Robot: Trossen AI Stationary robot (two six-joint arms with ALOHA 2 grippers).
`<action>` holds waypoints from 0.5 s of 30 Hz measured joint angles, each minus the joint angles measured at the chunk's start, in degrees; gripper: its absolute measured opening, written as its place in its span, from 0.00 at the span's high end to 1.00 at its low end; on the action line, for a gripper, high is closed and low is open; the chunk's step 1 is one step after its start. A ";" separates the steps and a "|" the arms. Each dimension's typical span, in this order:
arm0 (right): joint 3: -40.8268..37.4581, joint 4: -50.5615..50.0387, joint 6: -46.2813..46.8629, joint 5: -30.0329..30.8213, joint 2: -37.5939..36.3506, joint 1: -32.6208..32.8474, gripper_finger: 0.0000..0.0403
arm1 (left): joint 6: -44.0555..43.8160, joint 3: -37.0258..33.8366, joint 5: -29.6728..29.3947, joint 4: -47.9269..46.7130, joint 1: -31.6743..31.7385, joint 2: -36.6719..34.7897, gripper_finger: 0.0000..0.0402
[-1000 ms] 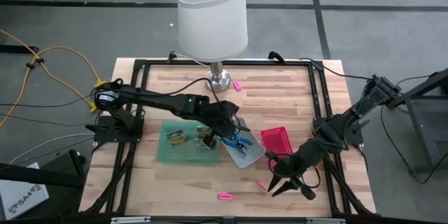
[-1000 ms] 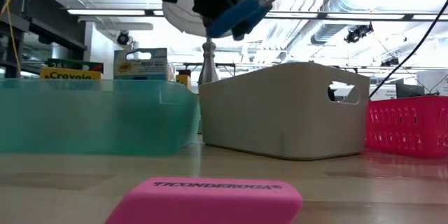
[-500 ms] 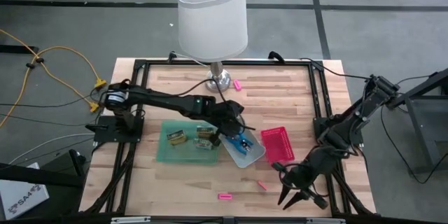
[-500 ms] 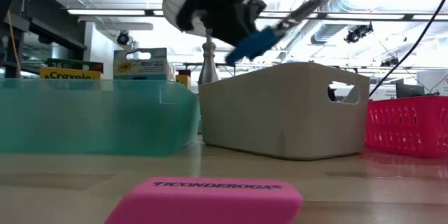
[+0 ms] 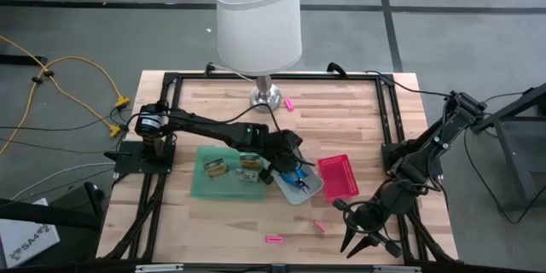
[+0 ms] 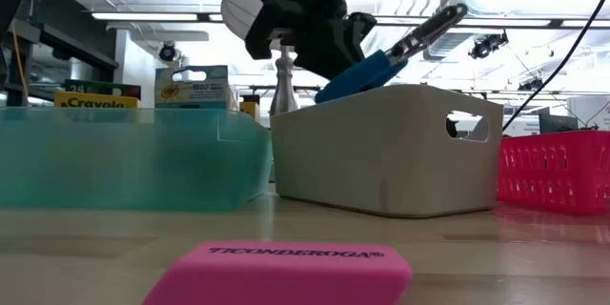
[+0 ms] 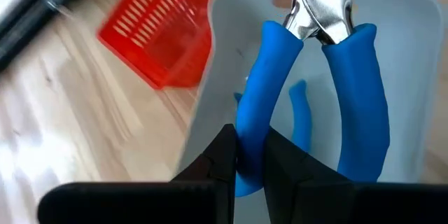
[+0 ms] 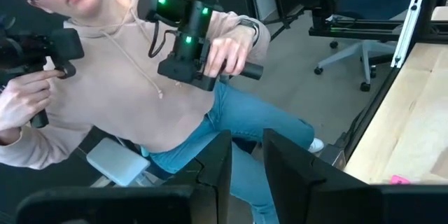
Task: Pick & Place School Supplies
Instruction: Put the blue hole puncher into the gray bin
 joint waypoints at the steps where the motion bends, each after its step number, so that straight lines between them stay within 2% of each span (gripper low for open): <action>1: 0.00 0.00 0.00 0.00 0.00 0.00 0.82 | 0.04 -0.02 0.00 -0.01 0.09 0.03 0.92; 15: 0.00 0.42 0.11 0.03 0.00 0.00 0.82 | -2.18 0.00 2.18 -0.90 1.30 2.65 0.92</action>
